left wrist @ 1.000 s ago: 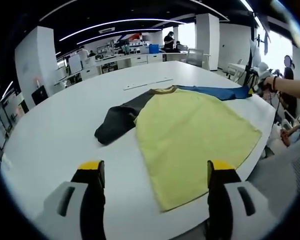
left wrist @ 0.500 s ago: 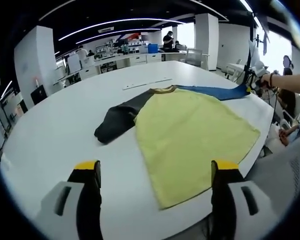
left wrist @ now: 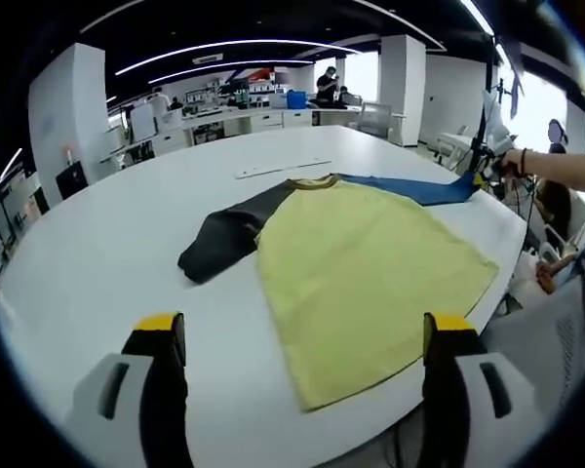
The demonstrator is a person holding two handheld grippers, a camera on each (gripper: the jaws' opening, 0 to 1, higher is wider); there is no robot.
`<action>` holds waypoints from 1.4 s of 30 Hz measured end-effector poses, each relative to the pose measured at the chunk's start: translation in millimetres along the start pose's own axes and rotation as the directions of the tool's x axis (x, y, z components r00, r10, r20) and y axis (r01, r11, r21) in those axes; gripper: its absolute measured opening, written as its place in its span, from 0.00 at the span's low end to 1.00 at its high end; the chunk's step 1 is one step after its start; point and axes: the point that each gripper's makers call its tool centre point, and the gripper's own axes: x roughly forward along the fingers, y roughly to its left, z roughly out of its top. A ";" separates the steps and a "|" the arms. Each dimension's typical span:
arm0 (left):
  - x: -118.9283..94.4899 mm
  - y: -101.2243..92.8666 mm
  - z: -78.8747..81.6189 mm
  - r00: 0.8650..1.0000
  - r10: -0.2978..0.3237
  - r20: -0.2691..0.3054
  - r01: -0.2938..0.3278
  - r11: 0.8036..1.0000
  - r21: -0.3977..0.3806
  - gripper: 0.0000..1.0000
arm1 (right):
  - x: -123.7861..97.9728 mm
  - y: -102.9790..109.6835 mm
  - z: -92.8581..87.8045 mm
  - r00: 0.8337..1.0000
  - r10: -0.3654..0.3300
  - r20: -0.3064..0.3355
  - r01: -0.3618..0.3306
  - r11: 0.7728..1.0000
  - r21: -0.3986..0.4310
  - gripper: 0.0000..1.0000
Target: Fold the garment on the visible template until the final outline fits inside the template.
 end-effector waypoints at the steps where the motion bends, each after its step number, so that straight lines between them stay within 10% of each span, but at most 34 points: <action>1: -0.2 0.2 0.4 1.000 0.000 0.002 0.000 1.000 0.000 0.99 | -0.9 3.0 2.7 1.000 0.006 0.003 -0.006 1.000 -0.006 0.00; 15: -1.2 -3.1 0.2 1.000 -0.025 0.002 0.025 1.000 0.014 0.99 | 2.0 35.9 36.4 0.997 0.065 0.039 -0.060 0.992 -0.110 0.00; 42: -2.3 -7.5 5.1 0.999 -0.054 -0.004 0.054 0.998 0.042 0.99 | 8.9 177.9 77.5 0.964 0.265 0.023 -0.246 0.922 -0.298 0.00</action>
